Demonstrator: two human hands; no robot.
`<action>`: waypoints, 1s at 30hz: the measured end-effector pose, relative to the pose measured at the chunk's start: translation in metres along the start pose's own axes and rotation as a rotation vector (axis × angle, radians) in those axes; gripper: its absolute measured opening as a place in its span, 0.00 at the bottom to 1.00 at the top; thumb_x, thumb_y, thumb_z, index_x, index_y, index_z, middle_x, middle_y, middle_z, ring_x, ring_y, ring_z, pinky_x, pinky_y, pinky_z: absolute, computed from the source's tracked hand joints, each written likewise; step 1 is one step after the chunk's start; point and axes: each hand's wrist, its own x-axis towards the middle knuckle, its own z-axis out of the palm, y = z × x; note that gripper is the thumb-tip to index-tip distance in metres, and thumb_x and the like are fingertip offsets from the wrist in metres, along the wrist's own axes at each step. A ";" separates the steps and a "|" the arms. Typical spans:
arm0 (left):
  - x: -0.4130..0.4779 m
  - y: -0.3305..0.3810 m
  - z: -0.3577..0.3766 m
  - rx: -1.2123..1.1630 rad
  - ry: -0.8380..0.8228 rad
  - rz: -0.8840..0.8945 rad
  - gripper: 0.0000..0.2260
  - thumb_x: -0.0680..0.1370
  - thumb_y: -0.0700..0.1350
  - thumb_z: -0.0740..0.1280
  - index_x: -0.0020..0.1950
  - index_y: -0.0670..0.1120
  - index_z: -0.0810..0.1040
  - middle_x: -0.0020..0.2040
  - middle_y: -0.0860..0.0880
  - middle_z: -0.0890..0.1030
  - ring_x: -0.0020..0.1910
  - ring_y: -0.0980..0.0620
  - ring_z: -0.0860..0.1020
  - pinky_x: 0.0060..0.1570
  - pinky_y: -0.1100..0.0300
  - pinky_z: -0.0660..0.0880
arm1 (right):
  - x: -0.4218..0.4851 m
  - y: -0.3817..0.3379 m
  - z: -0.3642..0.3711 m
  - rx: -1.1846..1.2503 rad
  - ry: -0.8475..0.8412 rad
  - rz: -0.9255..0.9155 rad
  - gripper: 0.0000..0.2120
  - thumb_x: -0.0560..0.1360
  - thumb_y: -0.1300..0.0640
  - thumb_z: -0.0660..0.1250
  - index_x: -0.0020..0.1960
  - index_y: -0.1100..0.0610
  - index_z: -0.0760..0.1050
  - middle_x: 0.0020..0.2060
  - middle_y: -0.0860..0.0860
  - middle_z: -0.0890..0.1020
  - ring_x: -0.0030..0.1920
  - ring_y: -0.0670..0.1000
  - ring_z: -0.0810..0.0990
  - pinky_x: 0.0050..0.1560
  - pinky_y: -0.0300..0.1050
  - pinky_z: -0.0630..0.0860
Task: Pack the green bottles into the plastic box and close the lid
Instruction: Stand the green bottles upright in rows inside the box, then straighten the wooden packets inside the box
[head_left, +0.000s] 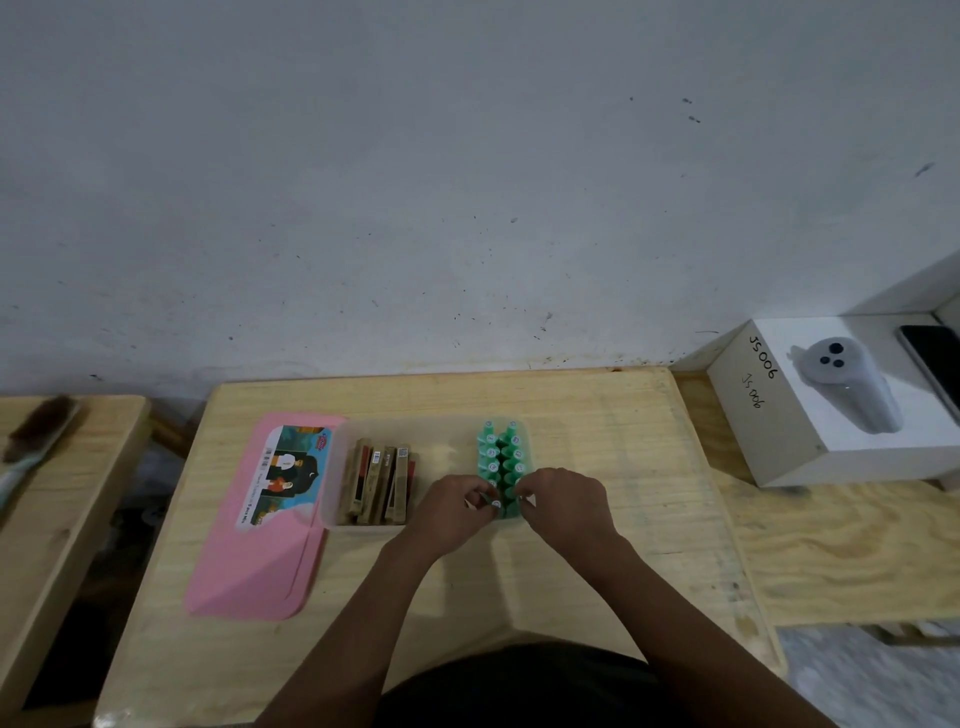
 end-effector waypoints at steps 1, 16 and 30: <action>-0.001 -0.001 -0.002 -0.011 -0.001 -0.004 0.10 0.72 0.47 0.72 0.53 0.49 0.83 0.41 0.51 0.81 0.39 0.54 0.79 0.44 0.59 0.76 | 0.000 0.001 -0.001 0.009 0.000 0.004 0.12 0.75 0.51 0.64 0.56 0.43 0.80 0.52 0.44 0.83 0.51 0.49 0.81 0.46 0.43 0.74; -0.028 -0.081 -0.096 -0.071 0.630 -0.314 0.17 0.76 0.47 0.68 0.63 0.42 0.77 0.59 0.42 0.79 0.59 0.43 0.77 0.57 0.50 0.75 | 0.011 -0.053 -0.023 0.202 0.094 -0.096 0.11 0.76 0.48 0.64 0.56 0.44 0.80 0.50 0.41 0.84 0.47 0.44 0.81 0.43 0.41 0.74; -0.034 -0.119 -0.132 -0.365 0.260 -0.344 0.03 0.77 0.41 0.67 0.46 0.46 0.81 0.45 0.46 0.82 0.43 0.46 0.81 0.39 0.58 0.76 | 0.060 -0.174 0.048 0.077 -0.244 -0.307 0.20 0.76 0.50 0.64 0.68 0.48 0.70 0.62 0.53 0.73 0.57 0.58 0.76 0.50 0.53 0.77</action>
